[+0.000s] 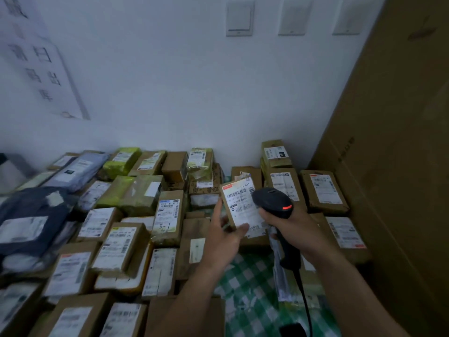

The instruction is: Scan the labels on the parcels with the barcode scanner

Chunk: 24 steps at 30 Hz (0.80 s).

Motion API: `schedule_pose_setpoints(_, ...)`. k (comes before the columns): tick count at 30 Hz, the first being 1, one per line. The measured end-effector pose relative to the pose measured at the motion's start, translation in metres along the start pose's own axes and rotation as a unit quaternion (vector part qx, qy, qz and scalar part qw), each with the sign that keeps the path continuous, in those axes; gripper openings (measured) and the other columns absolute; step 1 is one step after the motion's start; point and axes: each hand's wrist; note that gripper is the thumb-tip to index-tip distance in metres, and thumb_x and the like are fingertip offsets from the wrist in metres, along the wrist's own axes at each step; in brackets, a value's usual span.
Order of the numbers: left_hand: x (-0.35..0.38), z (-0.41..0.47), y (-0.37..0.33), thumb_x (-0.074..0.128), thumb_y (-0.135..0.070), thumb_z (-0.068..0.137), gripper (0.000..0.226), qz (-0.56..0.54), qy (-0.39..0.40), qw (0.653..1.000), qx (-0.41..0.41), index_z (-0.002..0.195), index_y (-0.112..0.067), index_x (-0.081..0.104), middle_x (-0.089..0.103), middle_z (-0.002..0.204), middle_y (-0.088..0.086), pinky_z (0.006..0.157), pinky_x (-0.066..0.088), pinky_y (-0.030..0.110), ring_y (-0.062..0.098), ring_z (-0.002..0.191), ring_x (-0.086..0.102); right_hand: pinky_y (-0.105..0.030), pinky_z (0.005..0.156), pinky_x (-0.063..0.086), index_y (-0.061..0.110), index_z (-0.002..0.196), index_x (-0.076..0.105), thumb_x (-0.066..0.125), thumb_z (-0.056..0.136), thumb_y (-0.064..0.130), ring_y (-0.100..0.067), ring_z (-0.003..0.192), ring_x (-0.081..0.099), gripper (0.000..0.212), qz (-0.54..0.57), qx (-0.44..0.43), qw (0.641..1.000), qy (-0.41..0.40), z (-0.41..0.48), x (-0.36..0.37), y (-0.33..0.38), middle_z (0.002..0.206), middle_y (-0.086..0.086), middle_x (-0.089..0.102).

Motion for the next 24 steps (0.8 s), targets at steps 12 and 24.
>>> schedule_pose_setpoints(12, -0.021, -0.014, 0.002, 0.065, -0.004, 0.099, 0.085, 0.049, -0.066, 0.996, 0.042, 0.161, -0.037, 0.018, 0.064, 0.132, 0.003, 0.073, 0.056, 0.01, 0.012, 0.115, 0.064, -0.033, 0.069, 0.058, 0.037, 0.112, 0.071, 0.081, 0.089, 0.035, -0.005, 0.068, 0.072, 0.025, -0.044, -0.018, 0.998, 0.048, -0.041, 0.018, 0.008, 0.078, 0.012, 0.077)
schedule_pose_setpoints(24, -0.027, -0.007, 0.014, 0.065, 0.001, 0.097, 0.08, 0.052, -0.084, 0.993, 0.059, 0.157, -0.034, 0.026, 0.063, 0.133, -0.002, 0.081, 0.054, 0.008, 0.015, 0.124, 0.061, -0.028, 0.062, 0.053, 0.031, 0.126, 0.064, 0.077, 0.093, 0.035, -0.026, 0.076, 0.078, 0.036, -0.086, 0.006, 0.993, 0.086, -0.046, 0.032, 0.018, 0.082, -0.008, 0.078)
Point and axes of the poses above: each hand's wrist, its own z-axis towards the middle knuckle, its own x-axis out of the palm, y = z × x
